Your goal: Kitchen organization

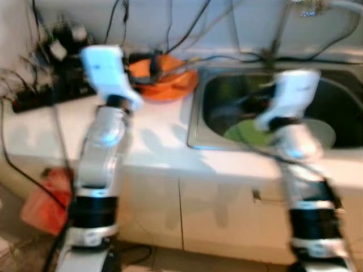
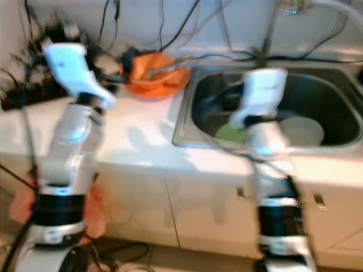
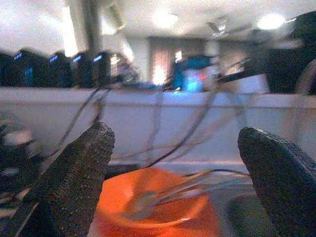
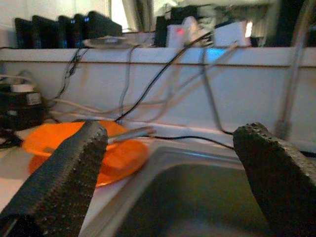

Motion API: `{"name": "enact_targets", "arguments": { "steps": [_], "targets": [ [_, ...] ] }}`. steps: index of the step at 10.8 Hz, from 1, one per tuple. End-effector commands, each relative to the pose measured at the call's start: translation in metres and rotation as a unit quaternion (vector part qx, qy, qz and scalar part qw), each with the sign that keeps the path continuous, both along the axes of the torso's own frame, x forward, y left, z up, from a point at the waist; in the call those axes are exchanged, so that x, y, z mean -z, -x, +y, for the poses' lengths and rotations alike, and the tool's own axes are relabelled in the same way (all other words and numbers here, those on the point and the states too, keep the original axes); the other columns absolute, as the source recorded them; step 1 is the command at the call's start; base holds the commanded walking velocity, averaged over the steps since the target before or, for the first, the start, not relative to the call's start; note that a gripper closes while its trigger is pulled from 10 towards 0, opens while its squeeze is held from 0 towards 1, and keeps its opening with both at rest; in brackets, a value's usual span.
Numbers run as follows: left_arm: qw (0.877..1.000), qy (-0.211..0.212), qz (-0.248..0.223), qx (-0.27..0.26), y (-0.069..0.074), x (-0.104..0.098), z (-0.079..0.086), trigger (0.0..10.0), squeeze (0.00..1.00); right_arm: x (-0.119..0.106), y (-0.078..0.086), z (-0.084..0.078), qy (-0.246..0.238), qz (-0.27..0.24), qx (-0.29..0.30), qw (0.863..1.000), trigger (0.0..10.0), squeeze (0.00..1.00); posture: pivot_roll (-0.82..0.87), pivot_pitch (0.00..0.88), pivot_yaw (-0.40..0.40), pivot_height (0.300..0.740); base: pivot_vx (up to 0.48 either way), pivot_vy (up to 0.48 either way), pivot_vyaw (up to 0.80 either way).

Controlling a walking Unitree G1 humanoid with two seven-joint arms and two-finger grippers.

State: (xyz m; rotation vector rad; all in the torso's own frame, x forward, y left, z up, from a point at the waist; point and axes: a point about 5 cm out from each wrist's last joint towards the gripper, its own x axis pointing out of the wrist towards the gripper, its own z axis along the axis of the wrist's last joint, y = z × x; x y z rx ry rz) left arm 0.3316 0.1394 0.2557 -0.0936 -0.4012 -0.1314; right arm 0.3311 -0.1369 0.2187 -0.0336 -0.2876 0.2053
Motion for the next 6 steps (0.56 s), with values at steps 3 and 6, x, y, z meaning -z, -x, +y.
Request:
{"name": "enact_targets", "arguments": {
  "steps": [3,6],
  "targets": [
    [1.000,-0.004,0.001,0.011,-0.0001,-0.0020,-0.0075,10.0,0.00,-0.0033,-0.0007,-0.0108,0.005,-0.004,0.018,1.000,10.0,0.00,0.13,0.038,0.070,0.740,0.442,0.000,0.00],
    [1.000,0.002,0.003,0.010,0.0003,-0.0016,-0.0078,10.0,0.00,-0.0022,-0.0001,-0.0100,0.006,-0.002,0.016,1.000,10.0,0.00,0.14,0.043,0.068,0.740,0.295,0.000,0.00]
  ]
}}
